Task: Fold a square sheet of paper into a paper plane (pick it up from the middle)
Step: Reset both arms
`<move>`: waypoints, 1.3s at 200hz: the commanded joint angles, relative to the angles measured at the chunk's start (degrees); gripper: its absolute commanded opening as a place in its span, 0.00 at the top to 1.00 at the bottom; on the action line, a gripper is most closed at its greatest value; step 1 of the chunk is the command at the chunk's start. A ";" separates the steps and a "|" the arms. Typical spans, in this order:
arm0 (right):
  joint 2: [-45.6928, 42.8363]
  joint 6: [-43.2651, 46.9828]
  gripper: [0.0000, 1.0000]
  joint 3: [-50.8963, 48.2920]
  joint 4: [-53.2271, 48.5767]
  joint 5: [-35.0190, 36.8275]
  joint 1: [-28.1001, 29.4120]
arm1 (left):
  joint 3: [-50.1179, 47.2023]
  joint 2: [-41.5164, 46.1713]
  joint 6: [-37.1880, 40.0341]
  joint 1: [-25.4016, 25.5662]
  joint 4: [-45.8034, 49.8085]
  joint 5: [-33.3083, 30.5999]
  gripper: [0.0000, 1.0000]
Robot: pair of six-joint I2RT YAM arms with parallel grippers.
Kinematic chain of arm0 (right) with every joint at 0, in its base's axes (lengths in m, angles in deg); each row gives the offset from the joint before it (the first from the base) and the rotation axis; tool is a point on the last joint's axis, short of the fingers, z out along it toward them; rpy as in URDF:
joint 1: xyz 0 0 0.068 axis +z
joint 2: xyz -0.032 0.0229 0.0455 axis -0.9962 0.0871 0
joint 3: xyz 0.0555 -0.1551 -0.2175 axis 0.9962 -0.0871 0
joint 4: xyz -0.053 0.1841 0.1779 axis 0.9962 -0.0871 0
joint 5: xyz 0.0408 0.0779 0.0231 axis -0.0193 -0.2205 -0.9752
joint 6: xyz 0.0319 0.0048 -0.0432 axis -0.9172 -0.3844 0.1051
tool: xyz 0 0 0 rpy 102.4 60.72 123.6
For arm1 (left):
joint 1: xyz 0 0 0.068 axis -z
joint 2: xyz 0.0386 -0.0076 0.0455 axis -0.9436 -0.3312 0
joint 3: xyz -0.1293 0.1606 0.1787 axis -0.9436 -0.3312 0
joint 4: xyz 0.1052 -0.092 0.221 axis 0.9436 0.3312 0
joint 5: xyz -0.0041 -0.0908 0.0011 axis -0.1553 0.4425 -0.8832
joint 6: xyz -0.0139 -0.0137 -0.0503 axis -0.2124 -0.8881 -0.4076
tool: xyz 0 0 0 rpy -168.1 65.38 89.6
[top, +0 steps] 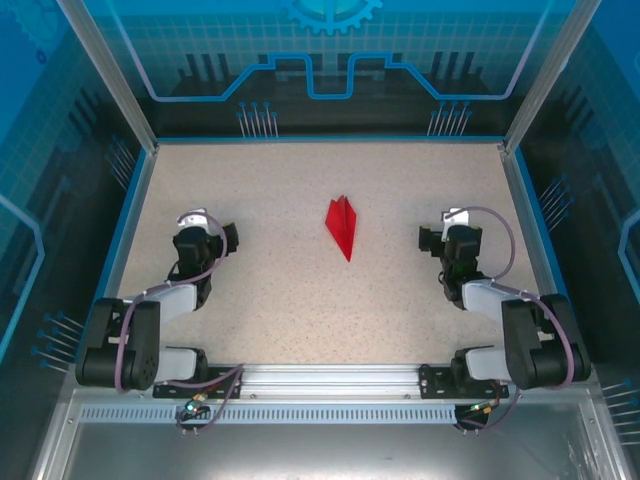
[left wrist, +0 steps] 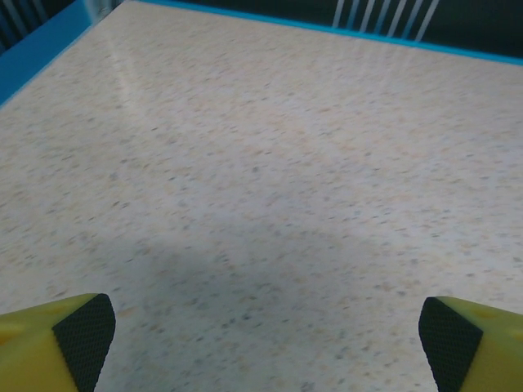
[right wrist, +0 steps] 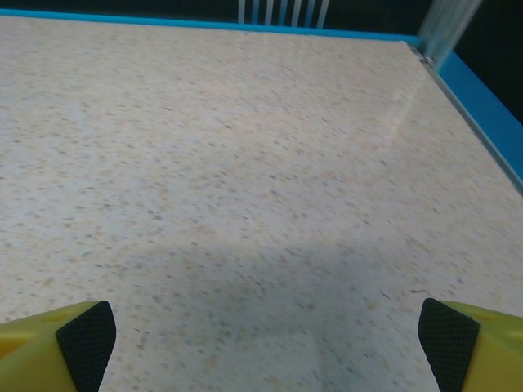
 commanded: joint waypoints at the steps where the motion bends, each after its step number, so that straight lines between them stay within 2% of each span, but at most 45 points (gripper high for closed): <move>1: 2.41 3.21 0.01 -1.24 10.91 -4.39 1.40 | -1.40 -2.20 1.83 -0.67 -10.59 6.07 0.01; 49: 8.32 5.14 0.01 -1.07 15.71 -6.30 2.02 | 0.37 -10.33 3.32 -0.54 -14.98 8.98 0.01; 56: 8.81 5.24 0.01 -0.71 15.60 -6.13 2.08 | 0.79 -9.54 3.30 -0.47 -12.62 9.23 0.01; 68: 8.72 4.92 0.01 -0.51 15.09 -6.18 1.88 | -0.58 -9.75 3.23 -0.53 -15.99 8.71 0.01; 90: 8.99 3.10 0.01 1.70 11.25 -4.04 1.33 | 0.45 -9.67 3.15 -0.39 -13.40 8.25 0.01; 103: 8.73 1.03 0.01 2.03 9.64 -6.46 -1.02 | 2.99 -10.03 3.30 -0.05 -9.17 7.21 0.01; 137: 8.73 0.98 0.01 2.08 9.80 -6.54 -1.25 | 3.18 -10.23 3.92 0.69 -9.15 5.95 0.01; 260: 8.73 1.07 0.01 1.76 10.25 -6.96 -1.14 | 4.05 -10.34 5.10 0.80 -7.74 9.03 0.01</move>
